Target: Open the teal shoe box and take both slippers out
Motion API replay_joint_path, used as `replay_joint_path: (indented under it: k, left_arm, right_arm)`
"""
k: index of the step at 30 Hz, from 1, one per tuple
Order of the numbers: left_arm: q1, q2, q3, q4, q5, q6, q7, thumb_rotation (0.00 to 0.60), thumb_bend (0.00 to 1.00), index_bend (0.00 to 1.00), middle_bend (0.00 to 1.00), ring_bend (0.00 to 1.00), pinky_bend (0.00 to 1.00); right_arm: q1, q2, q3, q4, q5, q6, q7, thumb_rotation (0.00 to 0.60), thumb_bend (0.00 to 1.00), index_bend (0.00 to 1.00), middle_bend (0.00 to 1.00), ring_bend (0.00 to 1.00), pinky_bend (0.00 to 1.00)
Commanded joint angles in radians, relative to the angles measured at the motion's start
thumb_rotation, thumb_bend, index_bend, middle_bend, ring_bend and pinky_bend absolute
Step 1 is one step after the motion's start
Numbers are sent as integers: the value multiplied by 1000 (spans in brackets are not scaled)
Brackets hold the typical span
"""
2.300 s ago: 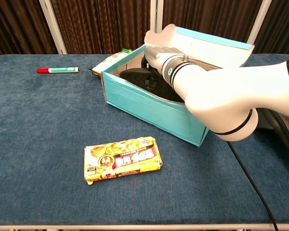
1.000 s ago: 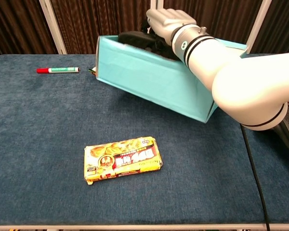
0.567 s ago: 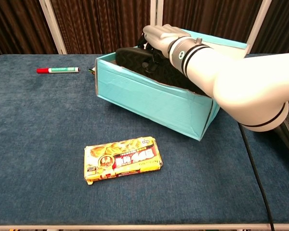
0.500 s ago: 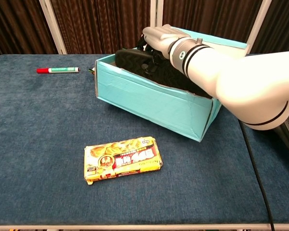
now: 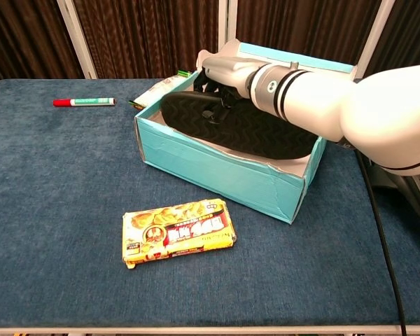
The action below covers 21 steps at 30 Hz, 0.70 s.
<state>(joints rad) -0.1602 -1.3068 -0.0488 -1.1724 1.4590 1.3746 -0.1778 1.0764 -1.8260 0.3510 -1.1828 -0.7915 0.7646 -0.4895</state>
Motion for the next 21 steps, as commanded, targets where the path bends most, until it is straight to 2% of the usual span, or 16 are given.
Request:
replay_joint_path:
  k: [1,14,21]
  left_arm:
    - [0,0,0,1,-1,0,0,600,110,150,125,100,356]
    - [-3,3,-1,-10,2,1,6,600,109,150,125,100,356]
    - [-2,4,-1,-12,1,3,6,600,110,149,125,100,356]
  right_arm:
    - [-11,21,-2,-14,-64,-1,67,600,585,893,740,578,681]
    - [-28,96,14,-119,-156,56,157,600,588,903,748,588,689]
    - [10,88,63,-149,-200,90,204,600,592,903,749,588,691]
